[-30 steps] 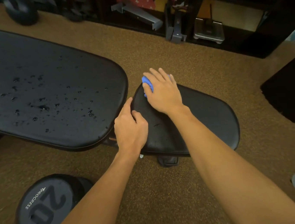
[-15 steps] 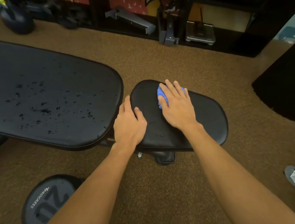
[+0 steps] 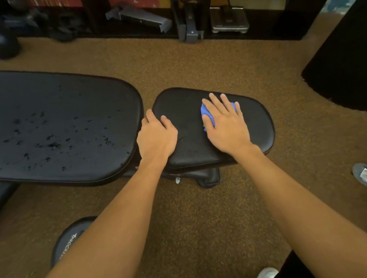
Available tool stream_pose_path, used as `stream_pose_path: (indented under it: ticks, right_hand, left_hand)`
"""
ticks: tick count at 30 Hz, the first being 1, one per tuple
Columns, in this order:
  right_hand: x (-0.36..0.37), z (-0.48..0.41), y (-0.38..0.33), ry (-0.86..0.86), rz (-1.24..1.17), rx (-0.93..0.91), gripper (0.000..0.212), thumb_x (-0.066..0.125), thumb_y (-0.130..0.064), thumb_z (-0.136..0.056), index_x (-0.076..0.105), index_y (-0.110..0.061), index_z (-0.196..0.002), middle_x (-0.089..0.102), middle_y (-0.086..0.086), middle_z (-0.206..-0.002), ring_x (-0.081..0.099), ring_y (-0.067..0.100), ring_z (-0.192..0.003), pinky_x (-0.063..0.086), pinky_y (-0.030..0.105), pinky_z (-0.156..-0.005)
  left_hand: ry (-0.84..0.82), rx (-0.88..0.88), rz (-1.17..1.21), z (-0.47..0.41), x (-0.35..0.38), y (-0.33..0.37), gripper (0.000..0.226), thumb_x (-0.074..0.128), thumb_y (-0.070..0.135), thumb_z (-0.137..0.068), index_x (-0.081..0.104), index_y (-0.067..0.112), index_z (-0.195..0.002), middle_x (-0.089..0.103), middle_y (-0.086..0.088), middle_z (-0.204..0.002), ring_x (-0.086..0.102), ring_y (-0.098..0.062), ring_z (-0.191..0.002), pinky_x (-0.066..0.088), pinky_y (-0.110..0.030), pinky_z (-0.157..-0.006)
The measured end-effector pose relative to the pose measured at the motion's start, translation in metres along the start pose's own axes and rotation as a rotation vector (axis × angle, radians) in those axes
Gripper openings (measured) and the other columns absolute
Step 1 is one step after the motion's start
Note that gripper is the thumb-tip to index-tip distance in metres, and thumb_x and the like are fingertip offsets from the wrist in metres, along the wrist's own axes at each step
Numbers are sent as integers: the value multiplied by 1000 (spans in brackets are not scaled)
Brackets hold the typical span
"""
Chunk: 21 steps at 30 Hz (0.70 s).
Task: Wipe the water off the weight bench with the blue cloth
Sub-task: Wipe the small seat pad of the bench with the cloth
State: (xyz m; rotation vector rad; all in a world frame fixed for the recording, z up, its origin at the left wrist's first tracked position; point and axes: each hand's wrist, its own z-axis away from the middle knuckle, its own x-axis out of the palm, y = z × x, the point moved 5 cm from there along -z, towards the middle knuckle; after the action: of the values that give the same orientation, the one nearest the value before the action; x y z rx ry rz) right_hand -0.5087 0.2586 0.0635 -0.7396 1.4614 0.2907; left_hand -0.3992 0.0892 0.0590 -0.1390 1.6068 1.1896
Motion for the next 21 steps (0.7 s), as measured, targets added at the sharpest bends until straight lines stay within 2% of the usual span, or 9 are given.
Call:
stream_pose_path:
  ticks: [3, 7, 9, 12, 16, 18, 21]
  right_hand:
    - [6, 6, -24, -10, 4, -87, 57, 29, -45, -113, 32, -25, -166, 23, -3, -176, 9, 23, -165, 5, 54, -132]
    - [2, 36, -21, -97, -18, -282, 56, 29, -48, -114, 31, -30, -167, 22, -10, -175, 6, 14, -165, 1, 43, -133]
    - [-5, 42, 0, -104, -15, -245, 56, 30, -49, -114, 29, -32, -167, 20, -11, -176, 4, 11, -164, 3, 43, -134]
    - [-13, 34, 23, -61, -13, -43, 57, 30, -47, -114, 27, -30, -168, 17, -8, -177, 2, 15, -165, 5, 48, -134]
    - [-6, 20, 5, -14, -10, 104, 57, 30, -44, -115, 28, -24, -168, 16, -3, -178, 2, 22, -165, 2, 54, -133]
    - [0, 22, -12, -9, -10, 62, 57, 30, -43, -115, 28, -24, -168, 17, -3, -177, 3, 21, -165, 1, 54, -133]
    - [3, 40, -28, -27, -9, -129, 56, 30, -45, -114, 31, -27, -167, 22, -6, -176, 6, 17, -165, 3, 50, -133]
  left_hand:
    - [18, 7, 10, -1, 1, -2, 59, 38, 37, -110, 34, 7, -161, 50, -20, -154, 55, -39, -133, 42, -47, -107]
    - [28, 21, 32, -3, 2, -5, 58, 38, 37, -110, 35, 8, -160, 52, -19, -153, 56, -39, -132, 44, -47, -105]
    - [24, 31, 41, -5, 2, -6, 58, 38, 37, -110, 34, 8, -160, 52, -20, -153, 57, -39, -131, 44, -48, -104]
    - [29, 39, 41, -5, 1, -6, 58, 38, 36, -110, 34, 8, -160, 52, -20, -153, 58, -40, -130, 46, -48, -103]
    - [36, 40, 34, -4, 1, -5, 58, 38, 36, -110, 34, 7, -160, 52, -19, -154, 59, -39, -130, 45, -48, -103]
    - [43, 38, 38, -5, 1, -6, 58, 39, 36, -109, 35, 8, -160, 53, -18, -153, 59, -39, -130, 45, -48, -103]
    - [63, 38, 47, -6, 3, -7, 57, 40, 36, -109, 38, 8, -159, 56, -18, -150, 59, -38, -129, 45, -47, -103]
